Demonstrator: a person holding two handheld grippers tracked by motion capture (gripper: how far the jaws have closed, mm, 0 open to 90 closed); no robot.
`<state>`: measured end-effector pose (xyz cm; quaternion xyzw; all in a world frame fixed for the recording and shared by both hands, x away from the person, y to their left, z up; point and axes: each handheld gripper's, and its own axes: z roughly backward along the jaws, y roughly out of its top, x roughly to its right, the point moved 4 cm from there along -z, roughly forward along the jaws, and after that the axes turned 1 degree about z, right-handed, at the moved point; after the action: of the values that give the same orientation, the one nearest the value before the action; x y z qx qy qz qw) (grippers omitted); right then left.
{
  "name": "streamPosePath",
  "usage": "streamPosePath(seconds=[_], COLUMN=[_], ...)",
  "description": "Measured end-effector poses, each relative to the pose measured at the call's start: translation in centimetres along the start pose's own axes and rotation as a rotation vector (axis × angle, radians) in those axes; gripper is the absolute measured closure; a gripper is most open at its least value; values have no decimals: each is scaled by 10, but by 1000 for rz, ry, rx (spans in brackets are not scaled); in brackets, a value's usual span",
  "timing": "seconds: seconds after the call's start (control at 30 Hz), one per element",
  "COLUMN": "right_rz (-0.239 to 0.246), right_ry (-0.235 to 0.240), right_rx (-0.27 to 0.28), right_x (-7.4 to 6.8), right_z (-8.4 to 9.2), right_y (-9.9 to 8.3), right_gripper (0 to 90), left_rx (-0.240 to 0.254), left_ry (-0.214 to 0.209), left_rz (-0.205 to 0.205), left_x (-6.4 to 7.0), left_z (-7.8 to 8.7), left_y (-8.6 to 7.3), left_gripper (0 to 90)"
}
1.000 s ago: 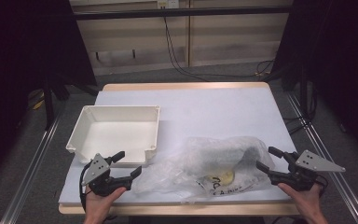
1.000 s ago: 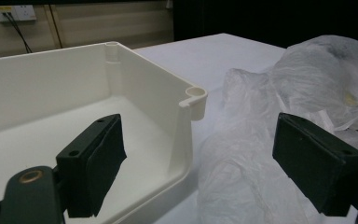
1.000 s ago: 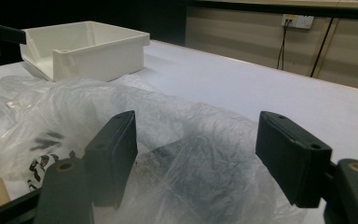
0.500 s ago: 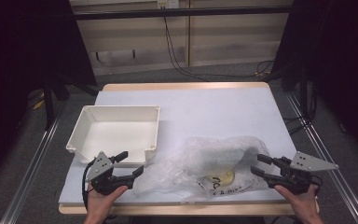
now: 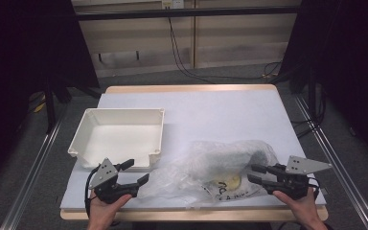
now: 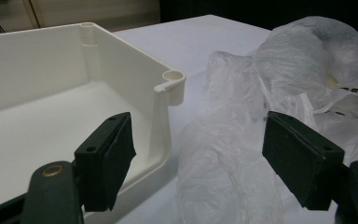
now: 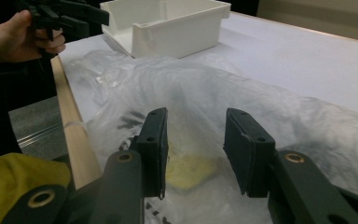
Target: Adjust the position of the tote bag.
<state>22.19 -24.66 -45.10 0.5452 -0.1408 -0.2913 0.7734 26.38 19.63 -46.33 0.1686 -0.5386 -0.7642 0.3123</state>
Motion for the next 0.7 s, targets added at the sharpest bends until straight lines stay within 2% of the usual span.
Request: streamPosePath(seconds=[0.07,0.2,0.23,0.27,0.37,0.4,0.43,0.7], right_rz=[10,26,26,30,41,49,51,85], right_ry=[10,42,51,61,80,96,105,173], right_rx=[-10,-29,-29,-32,-35,-44,-47,-77], right_x=[-3,-10,-13,-15,-20,-23,-25,-37], right_z=[-3,-11,-14,-17,-22,-26,-28,-45], right_y=[1,5,7,9,12,13,14,19], right_gripper=[610,635,646,649,656,659,661,679], left_rx=[-5,-2,-11,-7,-19,-15,-15,-50], left_ry=[-3,-14,-18,-33,-27,-45,-45,-72], left_rz=[-15,-10,-22,-16,-32,-23,-23,-36], left_x=[0,3,3,4,4,6,6,9], left_z=[1,3,4,3,3,2,2,1], left_y=[-1,-1,-1,-1,0,0,0,-1], left_gripper=[246,264,266,266,266,277,281,324])
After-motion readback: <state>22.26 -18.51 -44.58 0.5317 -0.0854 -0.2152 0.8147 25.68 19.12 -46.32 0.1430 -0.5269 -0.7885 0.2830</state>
